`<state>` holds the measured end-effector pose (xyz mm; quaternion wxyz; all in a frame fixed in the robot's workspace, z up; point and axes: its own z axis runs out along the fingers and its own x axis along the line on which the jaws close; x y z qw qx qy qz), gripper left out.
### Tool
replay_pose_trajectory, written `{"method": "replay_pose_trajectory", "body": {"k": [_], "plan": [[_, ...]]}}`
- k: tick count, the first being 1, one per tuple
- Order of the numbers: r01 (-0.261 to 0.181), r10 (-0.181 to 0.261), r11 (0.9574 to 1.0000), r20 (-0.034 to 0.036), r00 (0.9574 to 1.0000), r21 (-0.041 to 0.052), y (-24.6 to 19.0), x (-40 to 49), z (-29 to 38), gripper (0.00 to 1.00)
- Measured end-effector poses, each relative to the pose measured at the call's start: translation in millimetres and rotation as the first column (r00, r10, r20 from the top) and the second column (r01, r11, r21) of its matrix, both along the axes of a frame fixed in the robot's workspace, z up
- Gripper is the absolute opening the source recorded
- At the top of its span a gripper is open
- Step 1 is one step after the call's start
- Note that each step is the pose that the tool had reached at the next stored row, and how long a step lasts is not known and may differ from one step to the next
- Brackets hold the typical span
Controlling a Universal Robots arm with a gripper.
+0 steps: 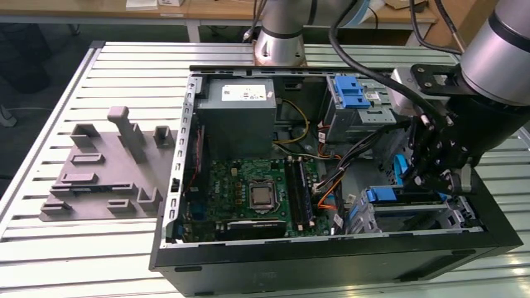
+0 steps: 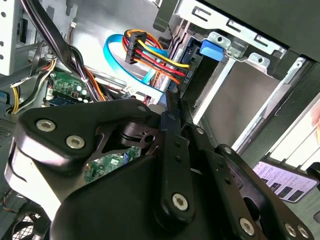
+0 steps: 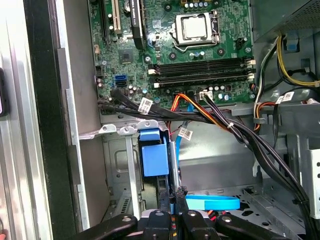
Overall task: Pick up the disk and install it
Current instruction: 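Insert the second disk wire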
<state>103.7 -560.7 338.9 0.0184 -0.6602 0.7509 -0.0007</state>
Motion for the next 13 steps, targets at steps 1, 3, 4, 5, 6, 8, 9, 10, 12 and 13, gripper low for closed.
{"method": "replay_pose_trajectory", "body": {"k": [1,3,4,5,6,8,9,10,12,13], "plan": [[0.0,0.0,1.0,0.0,1.0,0.0,-0.3,0.2,-0.3,0.16],[0.0,0.0,1.0,0.0,1.0,0.0008,-0.6,0.6,-1.0,0.16],[0.0,0.0,1.0,-0.0001,1.0,0.0012,-0.7,0.9,-1.3,0.16],[0.0,0.0,1.0,-0.0001,1.0,0.0019,-0.8,1.1,-1.5,0.16],[0.0,0.0,1.0,-0.0001,1.0,0.0029,-0.9,1.3,-1.8,0.16],[0.0,0.0,1.0,-0.0002,1.0,0.0051,-0.9,1.9,-2.1,0.16],[0.0,0.0,1.0,-0.0002,1.0,0.0063,-0.9,2.1,-2.3,0.16],[0.0,0.0,1.0,-0.0002,1.0,0.0077,-0.9,2.3,-2.4,0.16],[0.0,0.0,1.0,-0.0003,1.0,0.0093,-1.0,2.5,-2.8,0.16],[0.0,0.0,1.0,-0.0002,1.0,0.0095,-1.3,2.6,-3.0,0.16]]}}
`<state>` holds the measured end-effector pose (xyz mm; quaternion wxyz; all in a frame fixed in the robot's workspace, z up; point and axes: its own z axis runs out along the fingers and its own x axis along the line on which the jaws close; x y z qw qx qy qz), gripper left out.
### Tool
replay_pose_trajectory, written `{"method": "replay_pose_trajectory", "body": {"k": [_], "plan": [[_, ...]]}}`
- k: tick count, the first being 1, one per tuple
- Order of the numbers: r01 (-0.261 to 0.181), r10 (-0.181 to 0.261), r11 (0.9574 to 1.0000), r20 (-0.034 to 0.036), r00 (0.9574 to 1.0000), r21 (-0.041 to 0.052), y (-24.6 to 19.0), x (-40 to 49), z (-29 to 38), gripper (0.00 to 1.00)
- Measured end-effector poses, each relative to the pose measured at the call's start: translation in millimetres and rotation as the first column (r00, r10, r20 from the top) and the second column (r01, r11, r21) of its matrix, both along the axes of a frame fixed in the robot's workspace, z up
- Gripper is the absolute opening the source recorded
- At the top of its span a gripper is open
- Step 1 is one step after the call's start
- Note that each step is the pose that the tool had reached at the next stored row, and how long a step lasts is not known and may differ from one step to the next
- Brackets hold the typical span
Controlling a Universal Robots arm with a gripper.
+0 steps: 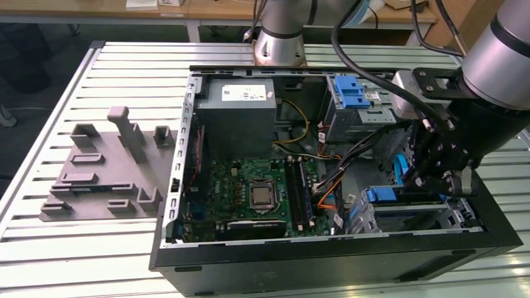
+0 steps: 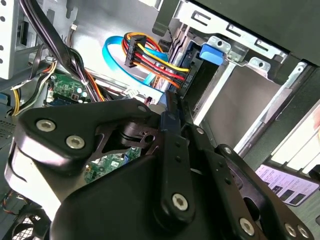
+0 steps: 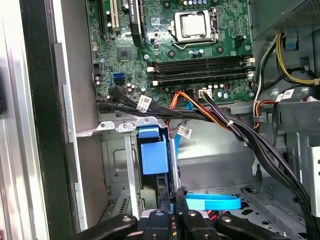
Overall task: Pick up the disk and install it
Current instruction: 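Insert the second disk wire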
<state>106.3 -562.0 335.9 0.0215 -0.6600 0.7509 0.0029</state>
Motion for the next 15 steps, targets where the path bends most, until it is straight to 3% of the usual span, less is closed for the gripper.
{"method": "replay_pose_trajectory", "body": {"k": [15], "plan": [[0.0,0.0,1.0,0.0,1.0,-0.0003,-1.7,0.7,-2.0,0.17]]}}
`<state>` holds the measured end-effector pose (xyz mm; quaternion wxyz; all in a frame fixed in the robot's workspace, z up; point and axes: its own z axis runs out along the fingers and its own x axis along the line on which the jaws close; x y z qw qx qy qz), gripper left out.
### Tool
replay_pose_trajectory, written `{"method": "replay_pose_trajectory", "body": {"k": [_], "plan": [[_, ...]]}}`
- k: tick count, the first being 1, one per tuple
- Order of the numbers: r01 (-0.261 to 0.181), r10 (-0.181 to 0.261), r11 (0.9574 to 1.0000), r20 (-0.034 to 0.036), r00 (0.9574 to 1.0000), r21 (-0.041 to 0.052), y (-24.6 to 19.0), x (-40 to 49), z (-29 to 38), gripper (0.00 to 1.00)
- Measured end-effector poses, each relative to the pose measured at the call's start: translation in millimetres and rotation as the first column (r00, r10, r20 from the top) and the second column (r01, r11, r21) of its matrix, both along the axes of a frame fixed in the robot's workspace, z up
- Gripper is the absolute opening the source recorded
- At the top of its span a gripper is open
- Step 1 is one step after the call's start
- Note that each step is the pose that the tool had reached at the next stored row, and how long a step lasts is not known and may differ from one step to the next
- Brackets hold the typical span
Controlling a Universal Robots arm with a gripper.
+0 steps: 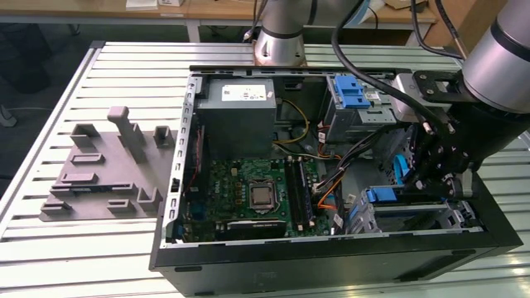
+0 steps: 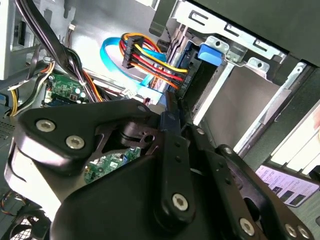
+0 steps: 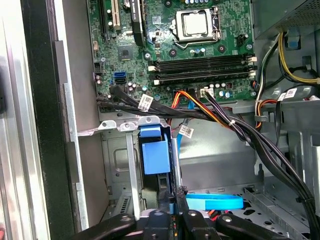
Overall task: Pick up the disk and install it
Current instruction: 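Insert the second disk wire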
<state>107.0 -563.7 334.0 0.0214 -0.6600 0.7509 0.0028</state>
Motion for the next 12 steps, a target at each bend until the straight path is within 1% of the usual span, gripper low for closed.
{"method": "replay_pose_trajectory", "body": {"k": [2,3,12], "plan": [[0.0,0.0,1.0,-0.0001,1.0,0.0001,0.0,0.7,-0.1,0.17],[0.0,0.0,1.0,-0.0001,1.0,0.0,0.0,0.9,-0.1,0.23],[0.0,0.0,1.0,-0.0001,1.0,-0.0001,0.0,3.3,-2.4,0.23]]}}
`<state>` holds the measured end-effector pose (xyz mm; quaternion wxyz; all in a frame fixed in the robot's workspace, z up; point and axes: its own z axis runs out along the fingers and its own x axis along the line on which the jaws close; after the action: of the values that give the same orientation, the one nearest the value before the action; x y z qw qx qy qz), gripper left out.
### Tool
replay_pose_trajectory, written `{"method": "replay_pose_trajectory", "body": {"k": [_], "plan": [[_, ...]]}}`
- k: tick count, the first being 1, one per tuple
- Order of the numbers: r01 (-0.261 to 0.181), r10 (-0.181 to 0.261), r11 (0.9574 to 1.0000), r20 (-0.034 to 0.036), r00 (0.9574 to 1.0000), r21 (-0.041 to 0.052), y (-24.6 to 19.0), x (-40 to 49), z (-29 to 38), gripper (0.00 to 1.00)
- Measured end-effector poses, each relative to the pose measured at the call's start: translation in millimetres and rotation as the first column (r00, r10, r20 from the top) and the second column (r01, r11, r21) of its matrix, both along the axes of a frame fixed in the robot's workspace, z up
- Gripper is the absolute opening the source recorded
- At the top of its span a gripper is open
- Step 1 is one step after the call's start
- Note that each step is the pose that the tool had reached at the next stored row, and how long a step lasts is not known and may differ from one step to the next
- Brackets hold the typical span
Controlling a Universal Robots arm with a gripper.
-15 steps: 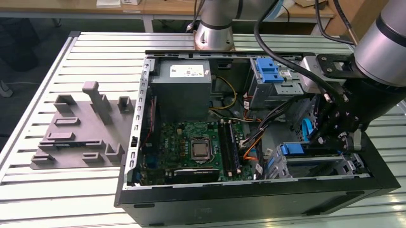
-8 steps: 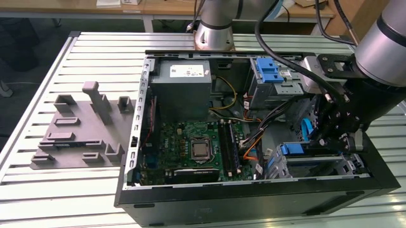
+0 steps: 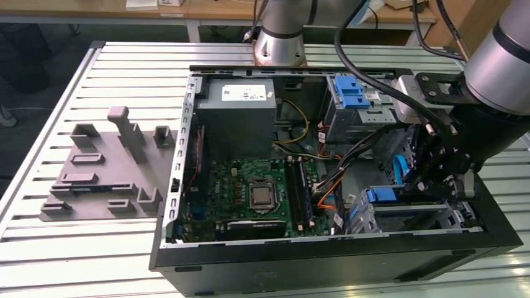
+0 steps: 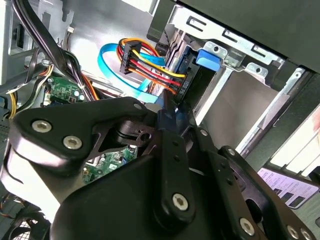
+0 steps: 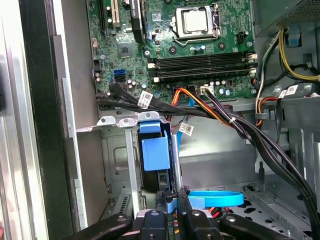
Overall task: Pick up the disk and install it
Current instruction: 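Insert the second disk wire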
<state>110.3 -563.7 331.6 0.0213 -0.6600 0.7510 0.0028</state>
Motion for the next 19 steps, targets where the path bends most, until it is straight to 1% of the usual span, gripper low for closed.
{"method": "replay_pose_trajectory", "body": {"k": [7,15,19], "plan": [[0.0,0.0,1.0,0.0003,1.0,0.0,0.0,0.1,-0.7,0.23],[0.0,0.0,1.0,0.0002,1.0,0.0003,0.0,0.1,8.2,0.23],[0.0,0.0,1.0,0.0002,1.0,0.0007,0.0,0.1,8.6,0.23]]}}
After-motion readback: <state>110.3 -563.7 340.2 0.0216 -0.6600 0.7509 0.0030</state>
